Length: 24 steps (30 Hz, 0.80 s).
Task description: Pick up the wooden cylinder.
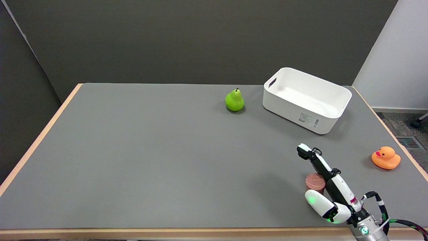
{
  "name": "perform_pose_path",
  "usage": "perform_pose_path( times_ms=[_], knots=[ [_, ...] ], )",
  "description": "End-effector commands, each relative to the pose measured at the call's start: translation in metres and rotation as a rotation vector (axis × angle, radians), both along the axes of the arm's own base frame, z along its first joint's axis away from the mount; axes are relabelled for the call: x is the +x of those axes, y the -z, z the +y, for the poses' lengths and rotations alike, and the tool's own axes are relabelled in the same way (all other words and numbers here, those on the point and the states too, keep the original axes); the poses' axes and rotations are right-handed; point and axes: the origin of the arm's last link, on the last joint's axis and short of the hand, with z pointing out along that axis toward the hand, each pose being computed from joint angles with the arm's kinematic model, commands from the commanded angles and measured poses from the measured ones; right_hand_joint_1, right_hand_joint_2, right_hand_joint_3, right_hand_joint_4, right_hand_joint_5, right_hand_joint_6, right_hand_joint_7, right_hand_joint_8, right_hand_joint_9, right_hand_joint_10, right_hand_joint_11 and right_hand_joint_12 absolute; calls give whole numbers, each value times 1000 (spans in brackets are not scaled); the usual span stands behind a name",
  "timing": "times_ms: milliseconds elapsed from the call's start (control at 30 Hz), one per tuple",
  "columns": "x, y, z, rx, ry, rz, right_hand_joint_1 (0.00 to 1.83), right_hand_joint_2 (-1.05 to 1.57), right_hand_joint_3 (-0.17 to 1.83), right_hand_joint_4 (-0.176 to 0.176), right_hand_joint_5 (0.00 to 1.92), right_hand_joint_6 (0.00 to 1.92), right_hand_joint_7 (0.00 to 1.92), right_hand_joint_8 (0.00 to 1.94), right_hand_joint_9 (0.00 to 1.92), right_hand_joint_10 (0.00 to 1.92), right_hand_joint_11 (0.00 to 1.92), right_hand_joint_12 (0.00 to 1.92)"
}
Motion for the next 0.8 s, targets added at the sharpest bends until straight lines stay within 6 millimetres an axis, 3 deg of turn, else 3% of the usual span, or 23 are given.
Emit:
perform_pose_path(
  times_ms=[33,800],
  knots=[
    [1,-12,1,-47,-6,7,292,581,896,-176,68,438,35,223,-1,188,-1,541],
    [-7,-28,10,-100,49,47,298,566,902,-176,60,426,25,194,-1,153,-1,494]
  ],
)
